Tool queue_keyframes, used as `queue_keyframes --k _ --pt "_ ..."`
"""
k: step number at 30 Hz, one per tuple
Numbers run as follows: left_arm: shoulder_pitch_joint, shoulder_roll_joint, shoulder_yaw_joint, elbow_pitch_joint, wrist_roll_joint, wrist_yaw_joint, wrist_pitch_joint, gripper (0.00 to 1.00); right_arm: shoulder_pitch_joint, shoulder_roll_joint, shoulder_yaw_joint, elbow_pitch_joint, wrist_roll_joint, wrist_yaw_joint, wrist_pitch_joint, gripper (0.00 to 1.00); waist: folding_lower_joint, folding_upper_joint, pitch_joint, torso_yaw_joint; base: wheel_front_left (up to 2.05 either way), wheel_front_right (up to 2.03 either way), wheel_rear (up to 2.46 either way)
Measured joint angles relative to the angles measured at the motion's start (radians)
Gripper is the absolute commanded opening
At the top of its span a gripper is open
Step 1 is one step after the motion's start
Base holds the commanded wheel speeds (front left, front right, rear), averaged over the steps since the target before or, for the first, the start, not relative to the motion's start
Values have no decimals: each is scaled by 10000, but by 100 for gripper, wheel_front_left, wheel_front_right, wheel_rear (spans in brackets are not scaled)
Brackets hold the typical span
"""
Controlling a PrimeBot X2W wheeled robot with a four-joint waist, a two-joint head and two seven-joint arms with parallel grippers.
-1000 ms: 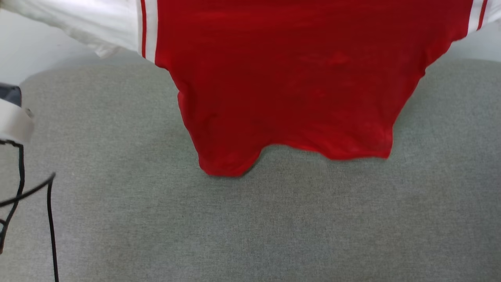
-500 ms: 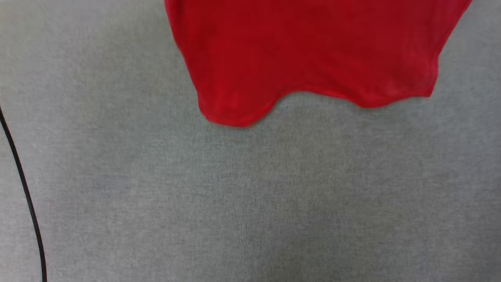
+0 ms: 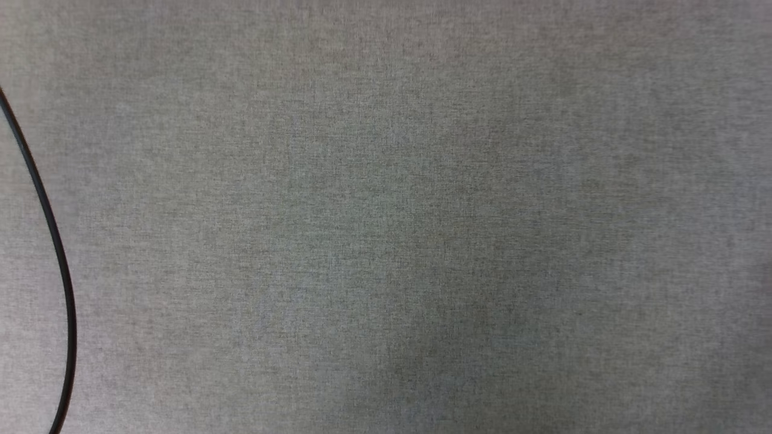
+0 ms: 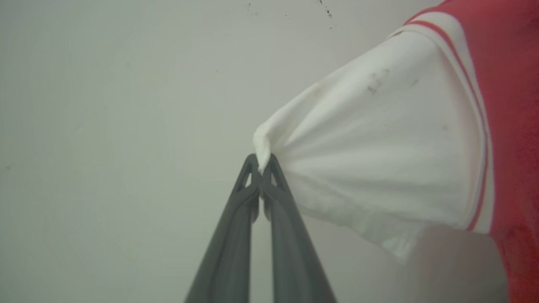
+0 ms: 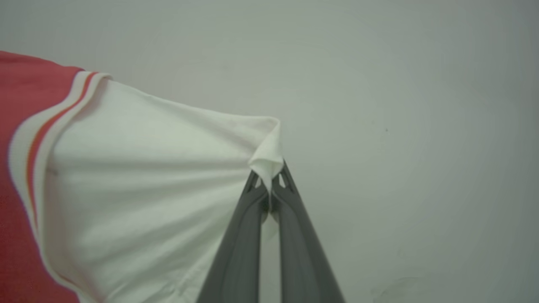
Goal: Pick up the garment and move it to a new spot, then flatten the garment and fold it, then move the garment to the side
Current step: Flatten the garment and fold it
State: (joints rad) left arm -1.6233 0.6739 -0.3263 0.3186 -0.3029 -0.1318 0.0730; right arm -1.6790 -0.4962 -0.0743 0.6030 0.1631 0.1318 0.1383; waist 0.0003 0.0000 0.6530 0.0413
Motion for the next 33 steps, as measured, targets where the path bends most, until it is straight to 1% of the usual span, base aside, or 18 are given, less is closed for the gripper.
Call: queue_keyframes --k 5,11,13,17,19,22,24,28,31,33 --pt "-889 -217 -426 1287 88 0 -905 0 -749 242 -146 966 -385 0 -738 0 0 0 333 89 0 0 0" --pt "-895 -474 -982 2372 -119 0 -1499 0 -739 420 33 1847 -462 0 -1187 0 -1 0 424 157 0 0 0" --pt "-667 -575 -1208 2667 -240 0 -1751 0 -562 481 150 2123 -291 -2 -1302 0 -1 0 410 183 0 0 0" --pt "259 -846 -1649 3189 -458 0 -2230 0 156 639 341 2579 25 -2 -1519 0 -1 0 289 210 0 0 0" --pt "757 -849 -2127 3306 -111 0 -2477 0 636 732 579 2719 291 -2 -1572 0 -1 0 164 213 0 0 0" --pt "1620 -993 -2261 3501 -230 59 -2725 0 1472 853 895 2857 723 -2 -1657 0 -2 0 -87 190 0 0 0" --pt "2225 -1064 -2297 3584 -339 165 -2886 0 2093 872 966 2955 1091 -2 -1741 0 -2 0 -312 162 0 0 0" --pt "3709 -1243 -2345 3603 -662 395 -3026 0 3507 894 1338 3099 1461 -2 -1822 0 -3 0 -886 88 0 0 0" --pt "4836 -1381 -2447 3482 -884 537 -3087 0 4499 1043 1745 3026 1900 -2 -1726 0 -3 0 -1393 39 0 0 0" --pt "5629 -1478 -2466 3338 -1158 545 -3104 0 5111 963 2067 2832 2146 -2 -1718 0 -3 0 -1744 12 0 0 0"
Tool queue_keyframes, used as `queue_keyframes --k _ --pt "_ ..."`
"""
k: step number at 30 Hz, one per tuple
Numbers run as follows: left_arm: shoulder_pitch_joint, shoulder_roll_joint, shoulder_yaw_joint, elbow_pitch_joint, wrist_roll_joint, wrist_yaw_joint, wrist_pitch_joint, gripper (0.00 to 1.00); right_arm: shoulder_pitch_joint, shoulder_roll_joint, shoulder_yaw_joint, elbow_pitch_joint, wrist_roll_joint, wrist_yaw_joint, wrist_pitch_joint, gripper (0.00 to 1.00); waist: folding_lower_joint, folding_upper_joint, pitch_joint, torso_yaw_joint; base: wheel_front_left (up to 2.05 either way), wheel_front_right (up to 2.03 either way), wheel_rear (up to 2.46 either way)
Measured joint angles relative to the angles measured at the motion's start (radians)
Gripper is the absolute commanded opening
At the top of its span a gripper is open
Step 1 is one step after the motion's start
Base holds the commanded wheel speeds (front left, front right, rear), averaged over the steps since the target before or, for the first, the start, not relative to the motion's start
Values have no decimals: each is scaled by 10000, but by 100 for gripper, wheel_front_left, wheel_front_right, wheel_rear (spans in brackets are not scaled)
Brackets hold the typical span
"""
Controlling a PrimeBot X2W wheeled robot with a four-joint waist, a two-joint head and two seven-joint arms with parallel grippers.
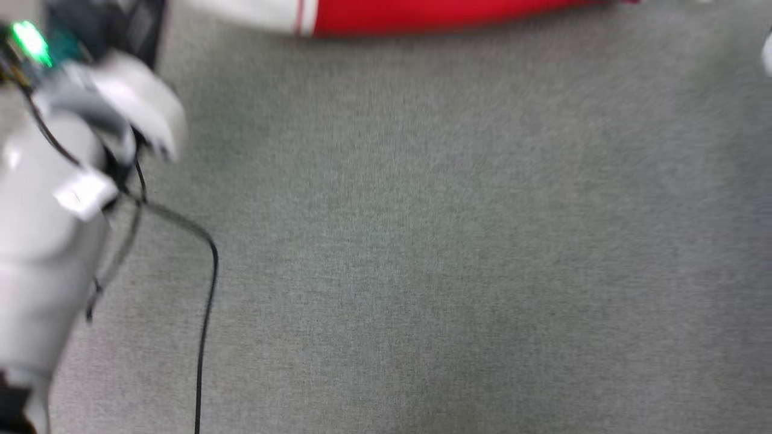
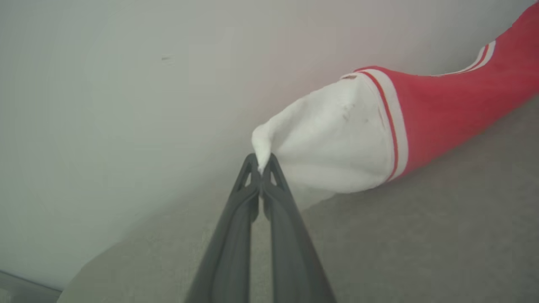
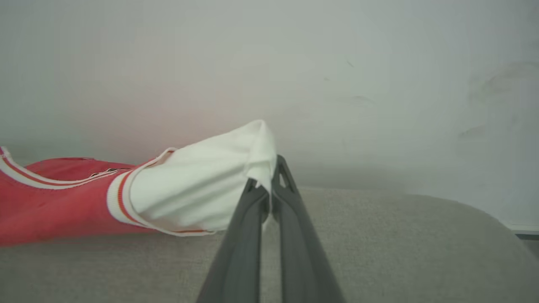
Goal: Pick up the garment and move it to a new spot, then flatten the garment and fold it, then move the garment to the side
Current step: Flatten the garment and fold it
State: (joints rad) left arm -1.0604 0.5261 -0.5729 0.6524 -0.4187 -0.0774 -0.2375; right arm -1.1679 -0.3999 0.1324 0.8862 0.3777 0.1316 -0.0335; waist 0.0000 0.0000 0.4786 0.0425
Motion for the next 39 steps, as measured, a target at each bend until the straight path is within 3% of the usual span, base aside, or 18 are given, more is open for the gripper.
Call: queue_keyframes --k 7,20,32,39 --pt "2635 232 -228 -742 -506 174 79 0 2348 -353 813 -928 1139 0 138 0 -2 0 -1176 -71 0 0 0" --pt "6180 702 -263 -2506 -1469 970 602 0 6338 -1559 1498 -2435 2765 2 562 0 -3 1 -2904 -17 0 0 0" --pt "8736 1707 -606 -4441 -2359 1154 1987 0 9383 -2961 2201 -4383 4265 2 2729 0 -1 1 -4191 77 0 0 0" --pt "9892 2472 -662 -5892 -2892 1452 2917 0 10801 -3294 1465 -5797 4968 0 4312 0 -2 1 -4514 159 0 0 0"
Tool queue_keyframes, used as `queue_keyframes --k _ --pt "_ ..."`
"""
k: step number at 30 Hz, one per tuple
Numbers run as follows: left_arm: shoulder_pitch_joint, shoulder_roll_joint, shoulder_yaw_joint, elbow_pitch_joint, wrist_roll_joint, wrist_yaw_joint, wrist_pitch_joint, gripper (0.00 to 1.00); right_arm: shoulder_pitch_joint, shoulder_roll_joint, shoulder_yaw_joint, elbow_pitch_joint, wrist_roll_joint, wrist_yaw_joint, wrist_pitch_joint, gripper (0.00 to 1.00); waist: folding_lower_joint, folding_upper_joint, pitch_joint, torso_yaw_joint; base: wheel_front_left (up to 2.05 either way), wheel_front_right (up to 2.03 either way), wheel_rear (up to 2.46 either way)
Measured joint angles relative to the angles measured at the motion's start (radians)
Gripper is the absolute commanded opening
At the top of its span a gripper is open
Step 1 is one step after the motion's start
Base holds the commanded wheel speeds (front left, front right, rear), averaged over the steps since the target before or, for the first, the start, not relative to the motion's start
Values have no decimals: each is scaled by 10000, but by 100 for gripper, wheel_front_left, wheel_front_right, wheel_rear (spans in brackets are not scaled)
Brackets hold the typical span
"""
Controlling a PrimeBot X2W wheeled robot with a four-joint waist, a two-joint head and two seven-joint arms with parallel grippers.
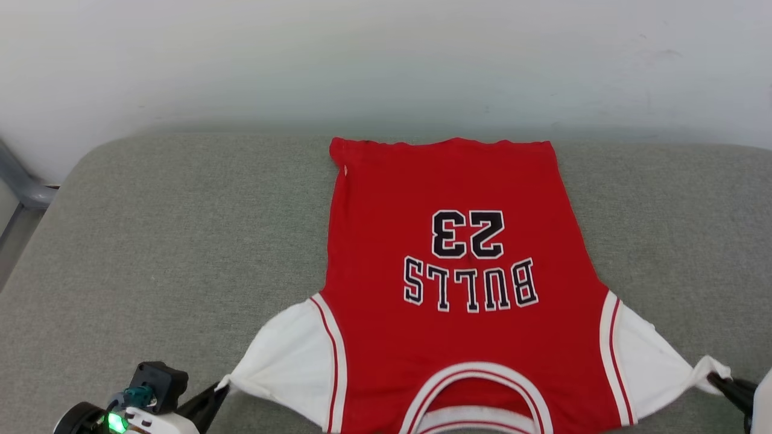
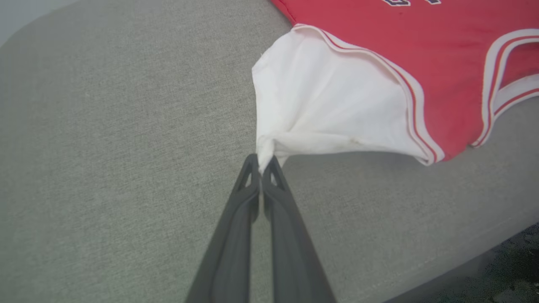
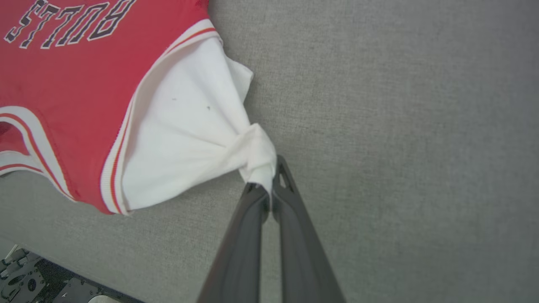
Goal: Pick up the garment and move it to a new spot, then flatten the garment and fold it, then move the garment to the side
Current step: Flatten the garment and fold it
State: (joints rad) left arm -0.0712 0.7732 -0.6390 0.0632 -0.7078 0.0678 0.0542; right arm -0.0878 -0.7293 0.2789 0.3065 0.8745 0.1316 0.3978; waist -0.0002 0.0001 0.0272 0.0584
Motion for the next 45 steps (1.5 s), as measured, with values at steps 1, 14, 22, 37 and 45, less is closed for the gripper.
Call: queue_keyframes --k 1,14,22,37,45 --pt "131 73 -8 -161 -107 33 146 0 254 -40 -130 -159 54 0 318 0 0 0 -17 0 0 0 0" --pt "449 226 -288 -1496 -658 17 1170 0 1856 771 -2192 -1791 -706 -2 2780 58 1 0 89 32 0 0 0" --pt "182 245 -403 -2792 -794 207 2056 0 1461 1354 -3241 -2941 -1281 -4 4303 100 2 0 499 127 0 0 0" --pt "-701 612 -351 -5685 -575 736 3428 0 -2856 2922 -4757 -4103 -3045 -6 8477 100 4 0 2404 945 0 0 0" --pt "-1439 399 -433 -6546 -199 554 3580 0 -6195 2932 -5216 -3114 -4715 -6 10075 100 5 -1 3828 1810 0 0 0"
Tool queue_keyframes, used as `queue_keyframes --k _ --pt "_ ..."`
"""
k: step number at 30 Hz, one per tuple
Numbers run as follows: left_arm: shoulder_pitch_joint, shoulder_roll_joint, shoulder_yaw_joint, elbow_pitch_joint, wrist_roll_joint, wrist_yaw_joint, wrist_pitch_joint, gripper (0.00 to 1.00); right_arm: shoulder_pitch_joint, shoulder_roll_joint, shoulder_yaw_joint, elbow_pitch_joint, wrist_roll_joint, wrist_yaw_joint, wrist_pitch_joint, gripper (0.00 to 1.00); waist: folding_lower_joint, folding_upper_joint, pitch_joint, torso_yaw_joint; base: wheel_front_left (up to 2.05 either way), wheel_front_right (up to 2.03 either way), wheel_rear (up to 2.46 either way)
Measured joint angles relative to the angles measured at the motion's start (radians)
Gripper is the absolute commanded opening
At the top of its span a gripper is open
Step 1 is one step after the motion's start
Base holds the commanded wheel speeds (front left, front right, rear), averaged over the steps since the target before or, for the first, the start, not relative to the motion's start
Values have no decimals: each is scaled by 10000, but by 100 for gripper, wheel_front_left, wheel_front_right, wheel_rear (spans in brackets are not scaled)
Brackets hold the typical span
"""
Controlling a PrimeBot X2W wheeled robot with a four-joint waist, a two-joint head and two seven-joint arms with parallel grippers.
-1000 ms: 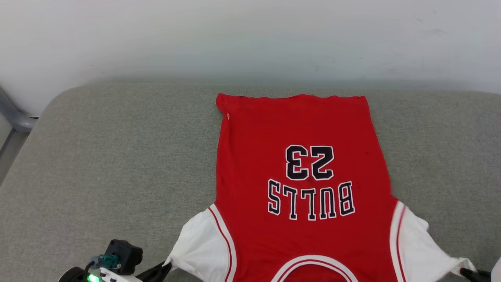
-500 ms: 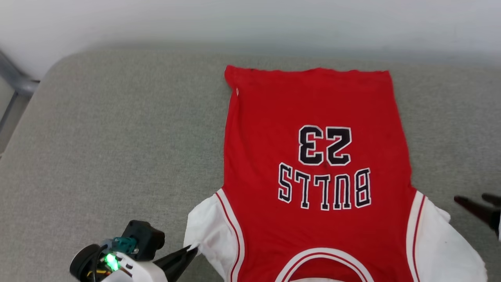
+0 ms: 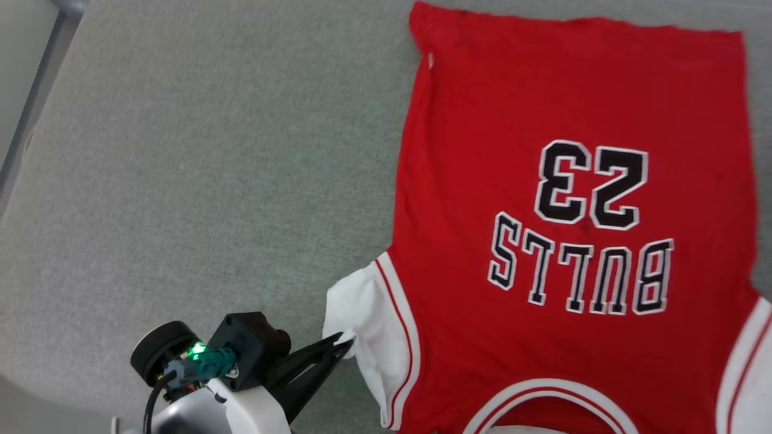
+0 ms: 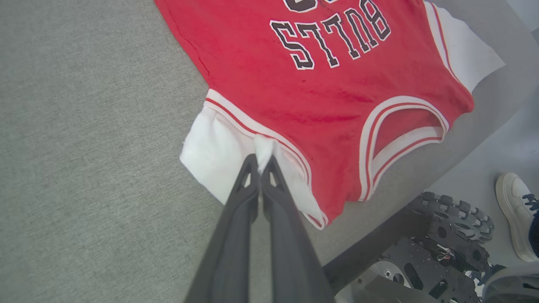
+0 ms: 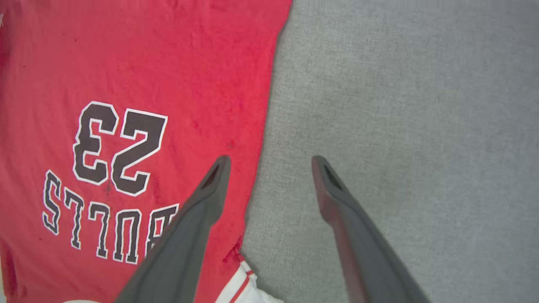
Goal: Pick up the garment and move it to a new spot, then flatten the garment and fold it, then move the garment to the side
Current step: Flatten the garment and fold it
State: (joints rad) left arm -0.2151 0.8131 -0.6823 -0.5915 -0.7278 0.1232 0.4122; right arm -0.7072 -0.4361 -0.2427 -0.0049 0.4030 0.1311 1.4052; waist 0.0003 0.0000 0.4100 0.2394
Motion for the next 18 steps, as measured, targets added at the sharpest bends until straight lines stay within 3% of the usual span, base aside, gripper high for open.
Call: queue_keyframes --k 8,18 --pt "-597 -330 -104 -219 299 -270 -119 0 -2730 -12 -579 1582 -1998 0 606 100 0 0 1514 1271 0 0 0" --pt "-782 -738 -278 188 387 -548 -537 0 -3555 -224 -1041 2408 -3116 0 589 100 -2 0 2355 2191 0 0 0"
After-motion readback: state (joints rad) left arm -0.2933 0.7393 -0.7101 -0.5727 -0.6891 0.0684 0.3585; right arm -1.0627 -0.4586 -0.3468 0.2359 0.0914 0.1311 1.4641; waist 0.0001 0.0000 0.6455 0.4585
